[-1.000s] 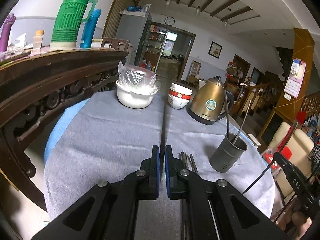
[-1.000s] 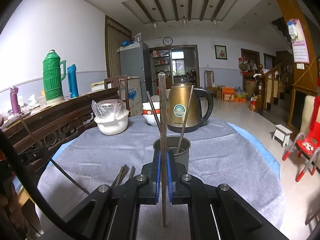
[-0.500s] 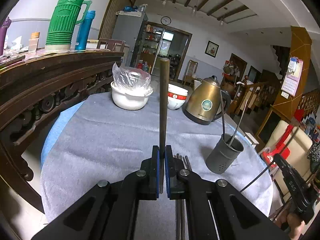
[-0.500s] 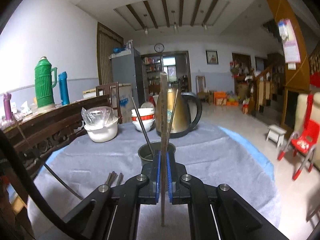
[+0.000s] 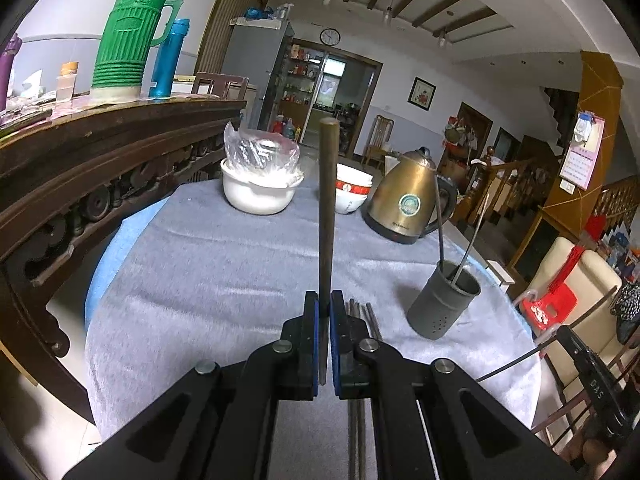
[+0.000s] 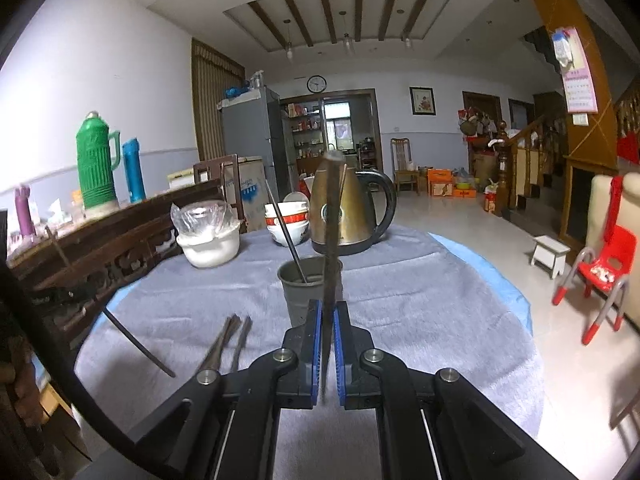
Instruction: Organize utensils
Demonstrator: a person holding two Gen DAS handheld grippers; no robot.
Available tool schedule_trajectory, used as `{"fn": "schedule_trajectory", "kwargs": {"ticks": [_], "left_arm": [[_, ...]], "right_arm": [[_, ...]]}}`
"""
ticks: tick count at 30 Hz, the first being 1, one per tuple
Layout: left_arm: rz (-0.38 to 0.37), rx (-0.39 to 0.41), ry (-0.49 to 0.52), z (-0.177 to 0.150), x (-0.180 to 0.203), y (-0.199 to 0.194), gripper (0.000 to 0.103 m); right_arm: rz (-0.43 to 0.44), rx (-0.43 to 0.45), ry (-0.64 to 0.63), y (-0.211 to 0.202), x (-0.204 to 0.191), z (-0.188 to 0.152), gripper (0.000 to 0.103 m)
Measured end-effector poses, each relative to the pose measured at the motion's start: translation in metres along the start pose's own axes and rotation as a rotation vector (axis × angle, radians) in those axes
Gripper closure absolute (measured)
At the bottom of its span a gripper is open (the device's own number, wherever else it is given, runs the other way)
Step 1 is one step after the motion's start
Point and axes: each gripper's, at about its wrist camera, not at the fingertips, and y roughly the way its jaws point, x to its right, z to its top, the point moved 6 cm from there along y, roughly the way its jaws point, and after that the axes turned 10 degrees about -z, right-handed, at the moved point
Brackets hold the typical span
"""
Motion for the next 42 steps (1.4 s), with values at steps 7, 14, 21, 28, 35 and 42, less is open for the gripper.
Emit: {"fn": "schedule_trajectory", "kwargs": {"ticks": [7, 14, 21, 28, 35, 42], "left_arm": [[0.047, -0.052, 0.027, 0.023, 0.018, 0.021, 0.098], [0.073, -0.124, 0.038, 0.036, 0.036, 0.05, 0.098], [0.047, -0.127, 0.044, 0.051, 0.054, 0.058, 0.098], [-0.039, -0.077, 0.011, 0.083, 0.072, 0.053, 0.098], [-0.144, -0.026, -0.001, 0.114, 0.103, 0.064, 0.098], [-0.187, -0.056, 0.001, 0.118, 0.126, 0.105, 0.098]], "right_arm": [[0.026, 0.056, 0.058, -0.003, 0.004, 0.031, 0.097], [0.049, 0.086, 0.137, -0.001, 0.015, 0.06, 0.097], [0.047, 0.135, 0.159, -0.003, 0.02, 0.086, 0.097], [0.05, 0.17, 0.162, -0.003, 0.021, 0.105, 0.097], [0.051, 0.214, 0.152, 0.008, 0.021, 0.135, 0.097], [0.073, 0.159, 0.13, 0.046, 0.017, 0.14, 0.097]]}}
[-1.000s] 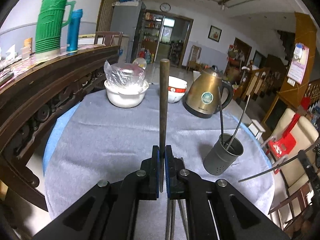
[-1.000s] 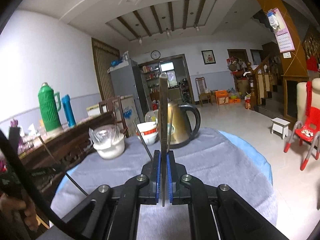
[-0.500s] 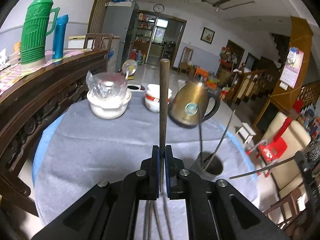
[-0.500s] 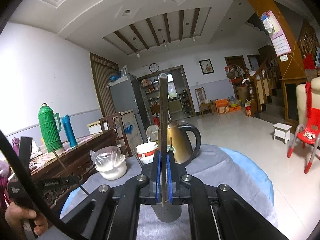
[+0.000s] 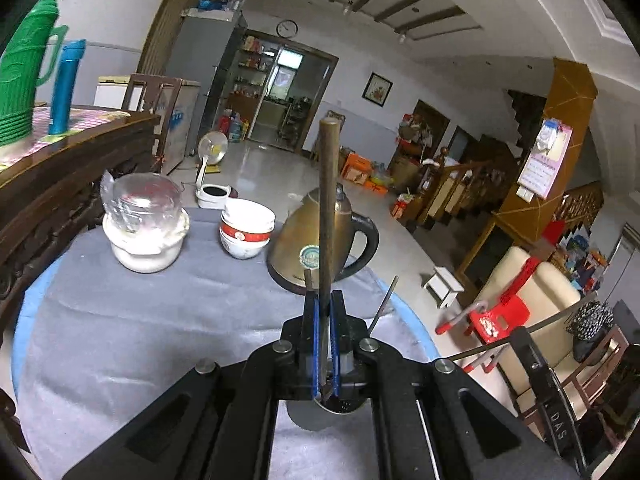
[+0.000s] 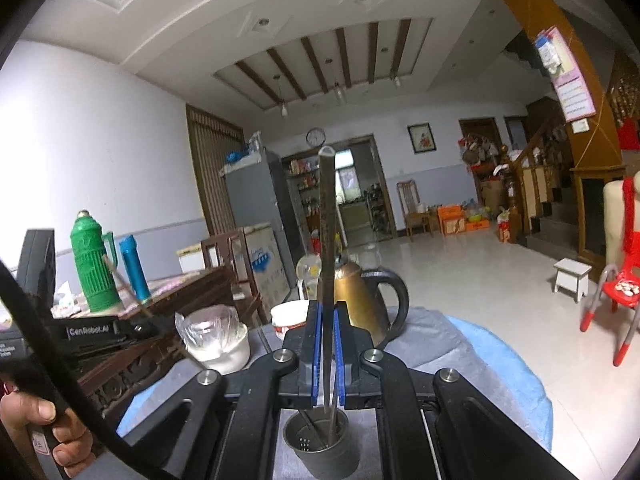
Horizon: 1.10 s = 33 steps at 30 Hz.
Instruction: Organize utensils
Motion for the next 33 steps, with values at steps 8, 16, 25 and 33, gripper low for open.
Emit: {"fn": "schedule_trajectory", "kwargs": {"ticks": [8, 16, 25, 33], "left_arm": [[0.014, -0.105, 0.006, -0.023, -0.002, 0.052, 0.098], [0.03, -0.168, 0.011, -0.039, -0.012, 0.069, 0.098], [0.036, -0.226, 0.013, -0.05, -0.014, 0.085, 0.098], [0.038, -0.273, 0.012, -0.061, -0.015, 0.097, 0.098]], "right_arm": [[0.012, -0.124, -0.015, 0.043, 0.004, -0.033, 0.097], [0.03, -0.23, -0.042, 0.072, 0.002, -0.06, 0.097], [0.032, -0.302, -0.057, 0.092, 0.001, -0.077, 0.097], [0.042, -0.372, -0.062, 0.108, -0.001, -0.089, 0.096]]}}
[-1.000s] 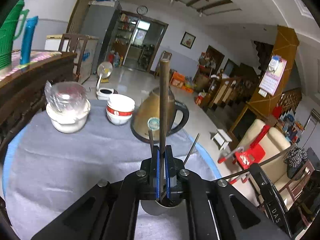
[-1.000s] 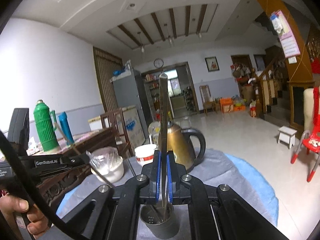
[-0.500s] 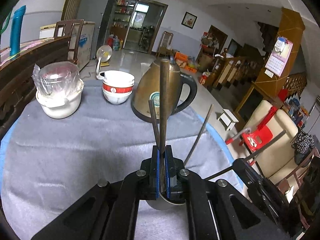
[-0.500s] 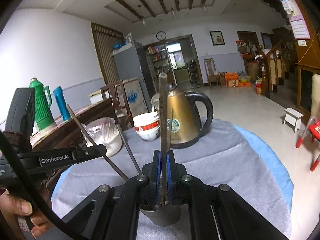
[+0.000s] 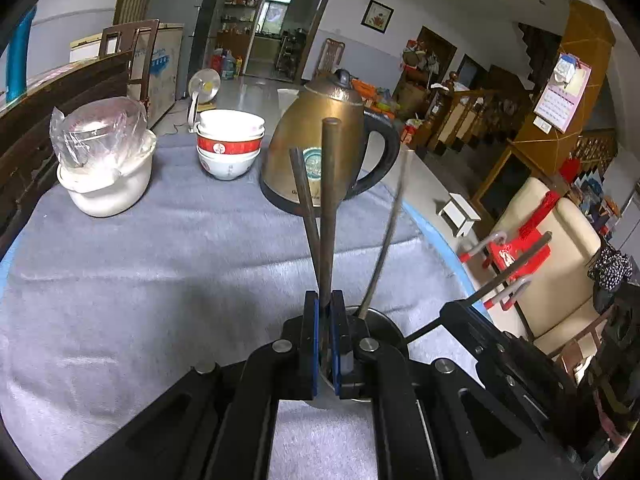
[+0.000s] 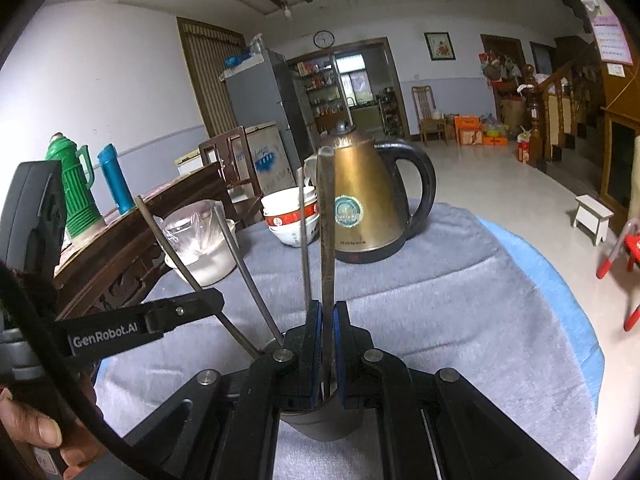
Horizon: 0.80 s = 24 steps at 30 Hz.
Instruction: Organize utensils
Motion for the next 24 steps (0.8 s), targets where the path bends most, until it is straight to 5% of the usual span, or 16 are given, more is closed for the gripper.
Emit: {"fn": "schedule_trajectory", "kwargs": {"ticks": [7, 12, 15, 16, 17, 24], "left_arm": [[0.003, -0.022, -0.009, -0.001, 0.001, -0.001, 0.095], [-0.004, 0.015, -0.032, 0.004, -0.001, -0.021, 0.061], [-0.004, 0.049, -0.039, 0.008, -0.002, -0.036, 0.051], [-0.011, 0.061, -0.041, 0.009, -0.001, -0.043, 0.051], [-0.013, 0.068, -0.041, 0.01, -0.002, -0.048, 0.051], [0.05, 0.133, -0.027, 0.002, -0.02, -0.094, 0.029]], "right_arm": [[-0.011, -0.03, 0.006, 0.005, 0.002, 0.0, 0.095], [-0.045, -0.013, 0.014, -0.004, 0.006, 0.007, 0.09], [-0.06, 0.023, 0.034, -0.016, 0.011, 0.015, 0.064], [-0.062, 0.042, 0.044, -0.022, 0.013, 0.018, 0.038], [-0.065, 0.063, 0.052, -0.027, 0.014, 0.021, 0.03], [-0.121, 0.195, 0.084, -0.079, 0.022, 0.03, 0.03]]}}
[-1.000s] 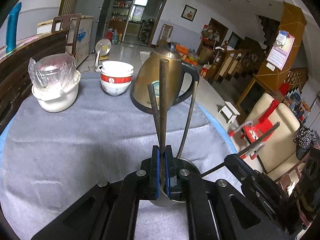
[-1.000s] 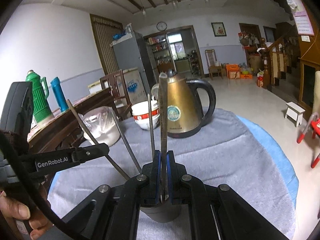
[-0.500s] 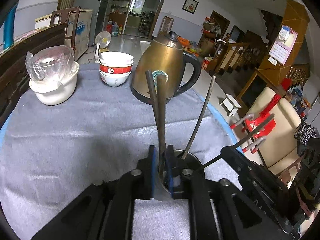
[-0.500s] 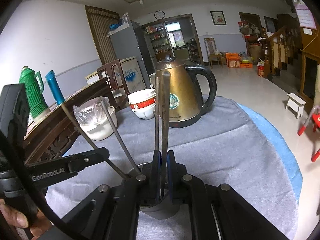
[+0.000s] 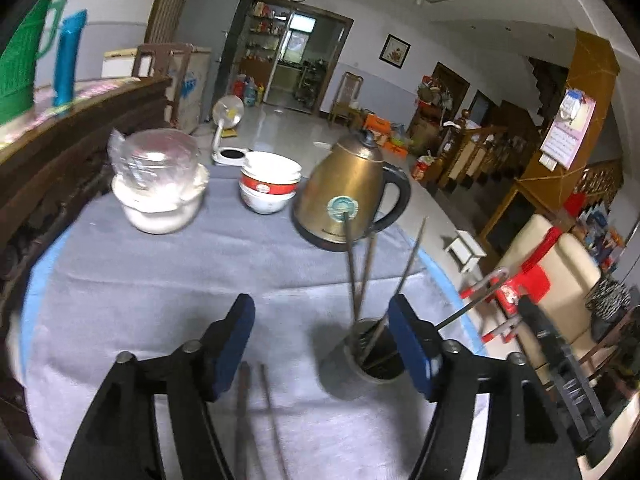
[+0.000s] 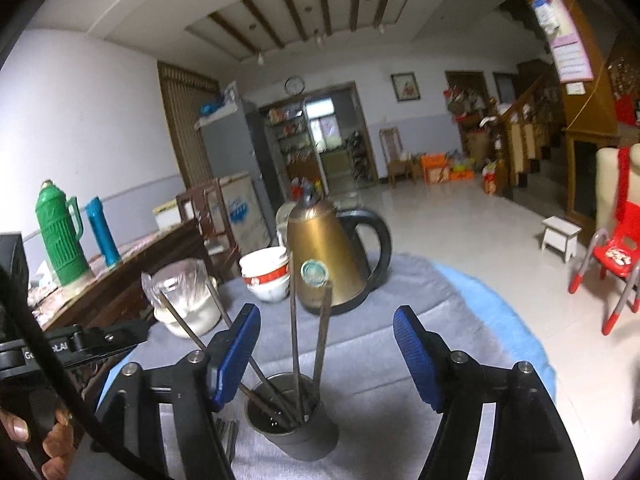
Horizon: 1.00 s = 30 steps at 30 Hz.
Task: Organize utensils
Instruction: 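Open both tools to drop the chopsticks into the grey cup, then move both tools back down over the remaining dark chopsticks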
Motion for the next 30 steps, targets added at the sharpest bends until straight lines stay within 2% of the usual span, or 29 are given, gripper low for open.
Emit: {"fn": "schedule_trajectory", "kwargs": {"ticks": [3, 7, 11, 18, 23, 30], "left_arm": [[0.051, -0.015, 0.006, -0.012, -0.016, -0.009, 0.028], [0.112, -0.056, -0.003, -0.035, -0.041, -0.011, 0.028], [0.165, -0.108, -0.011, -0.061, -0.065, -0.007, 0.027], [0.242, -0.222, -0.047, -0.112, -0.1, -0.002, 0.027], [0.266, -0.261, -0.071, -0.131, -0.114, 0.001, 0.028], [0.308, -0.312, -0.08, -0.149, -0.126, 0.005, 0.028]], "right_arm": [[0.009, 0.011, 0.013, -0.019, 0.004, -0.004, 0.03], [0.03, -0.021, -0.002, -0.04, -0.001, -0.028, 0.03], [0.059, -0.131, -0.044, -0.045, -0.015, -0.073, 0.03], [0.082, -0.352, -0.08, -0.025, -0.03, -0.143, 0.03], [0.081, -0.443, -0.098, -0.014, -0.035, -0.167, 0.03], [0.083, -0.506, -0.11, -0.007, -0.038, -0.187, 0.03]]}}
